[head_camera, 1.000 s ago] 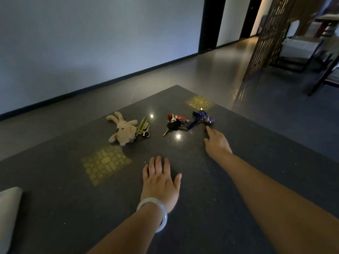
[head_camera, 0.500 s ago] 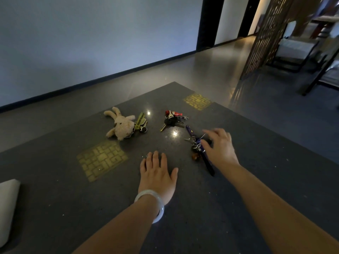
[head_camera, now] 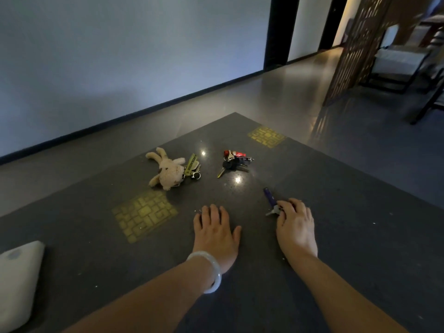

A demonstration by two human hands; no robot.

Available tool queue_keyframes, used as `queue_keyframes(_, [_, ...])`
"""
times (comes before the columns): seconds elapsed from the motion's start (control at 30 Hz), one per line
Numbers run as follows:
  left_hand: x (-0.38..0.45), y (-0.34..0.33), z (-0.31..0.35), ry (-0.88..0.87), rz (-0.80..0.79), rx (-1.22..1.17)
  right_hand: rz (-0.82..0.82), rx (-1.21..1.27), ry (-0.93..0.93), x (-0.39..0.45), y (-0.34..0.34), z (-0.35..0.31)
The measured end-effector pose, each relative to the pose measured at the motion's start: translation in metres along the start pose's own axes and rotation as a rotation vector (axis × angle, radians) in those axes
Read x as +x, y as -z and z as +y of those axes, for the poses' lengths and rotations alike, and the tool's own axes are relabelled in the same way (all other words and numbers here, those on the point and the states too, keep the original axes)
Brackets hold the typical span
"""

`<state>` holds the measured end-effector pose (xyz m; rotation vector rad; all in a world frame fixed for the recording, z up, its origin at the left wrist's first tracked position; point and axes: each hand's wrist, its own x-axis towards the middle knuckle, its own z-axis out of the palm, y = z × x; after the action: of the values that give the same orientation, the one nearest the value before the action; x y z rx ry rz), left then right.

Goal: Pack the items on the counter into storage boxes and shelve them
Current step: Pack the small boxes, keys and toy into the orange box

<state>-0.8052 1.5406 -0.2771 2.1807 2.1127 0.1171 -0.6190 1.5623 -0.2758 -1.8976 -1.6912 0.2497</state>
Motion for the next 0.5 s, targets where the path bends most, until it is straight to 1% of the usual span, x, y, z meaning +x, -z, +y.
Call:
queue_keyframes(0.1, [0.037,0.011,-0.005,-0.132,0.141,0.018,-0.028,-0.012,0.0,0.004,-0.002,-0.001])
queue_keyframes(0.17, [0.072,0.019,-0.003,-0.2,0.162,-0.019,-0.023,-0.005,0.002,0.004,-0.002,0.001])
queue_keyframes(0.23, [0.108,0.023,0.007,-0.224,0.129,-0.031,-0.022,-0.01,-0.005,0.005,-0.002,0.003])
queue_keyframes(0.37, [0.173,0.021,0.023,-0.193,-0.022,0.046,-0.029,-0.023,-0.007,0.007,-0.005,0.005])
queue_keyframes(0.43, [0.189,0.019,0.022,-0.132,-0.11,0.033,-0.018,-0.025,-0.004,0.008,-0.007,0.005])
queue_keyframes(0.47, [0.189,0.017,0.02,-0.115,-0.123,0.017,-0.015,-0.026,-0.006,0.007,-0.007,0.005])
queue_keyframes(0.5, [0.184,0.016,0.017,-0.122,-0.1,0.009,-0.011,-0.023,-0.012,0.007,-0.008,0.005])
